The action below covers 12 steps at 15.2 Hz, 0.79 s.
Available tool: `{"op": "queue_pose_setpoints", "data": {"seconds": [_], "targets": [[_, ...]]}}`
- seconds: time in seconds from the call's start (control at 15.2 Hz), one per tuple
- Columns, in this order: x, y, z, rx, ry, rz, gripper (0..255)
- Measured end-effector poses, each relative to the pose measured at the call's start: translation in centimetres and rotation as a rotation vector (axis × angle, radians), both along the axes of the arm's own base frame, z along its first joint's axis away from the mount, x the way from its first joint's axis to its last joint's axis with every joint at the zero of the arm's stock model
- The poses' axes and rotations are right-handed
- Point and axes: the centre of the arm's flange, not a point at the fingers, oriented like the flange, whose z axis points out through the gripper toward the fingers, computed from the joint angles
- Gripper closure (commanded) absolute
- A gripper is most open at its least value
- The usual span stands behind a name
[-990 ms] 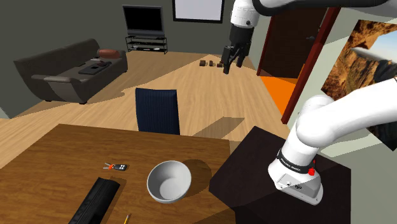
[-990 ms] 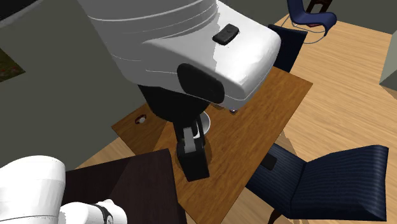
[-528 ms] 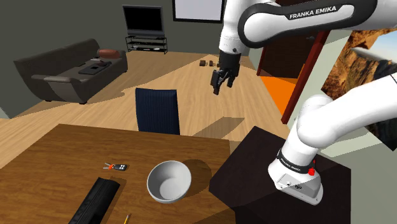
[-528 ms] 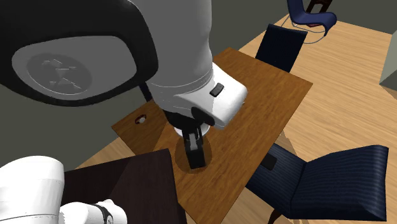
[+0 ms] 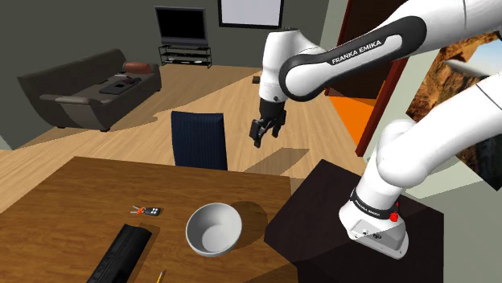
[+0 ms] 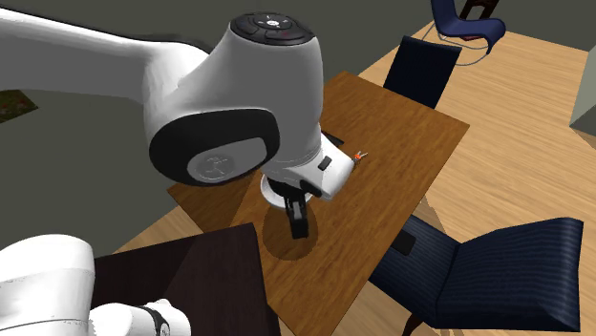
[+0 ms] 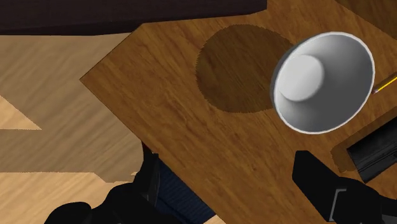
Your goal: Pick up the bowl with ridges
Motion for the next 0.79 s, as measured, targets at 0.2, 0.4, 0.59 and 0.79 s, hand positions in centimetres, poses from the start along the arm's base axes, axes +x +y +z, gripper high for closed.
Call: {"op": "queue_pose_setpoints", "data": {"seconds": [0.2,0.4,0.59,0.79], "targets": [[0.5,2.0,-3.3,0.016,0.011,-0.003,0],[0.9,4.0,-6.6,0.031,0.022,-0.007,0],[1.3,5.5,-9.9,0.046,0.032,-0.011,0],[2.1,7.7,-13.0,0.062,0.042,-0.014,0]]}}
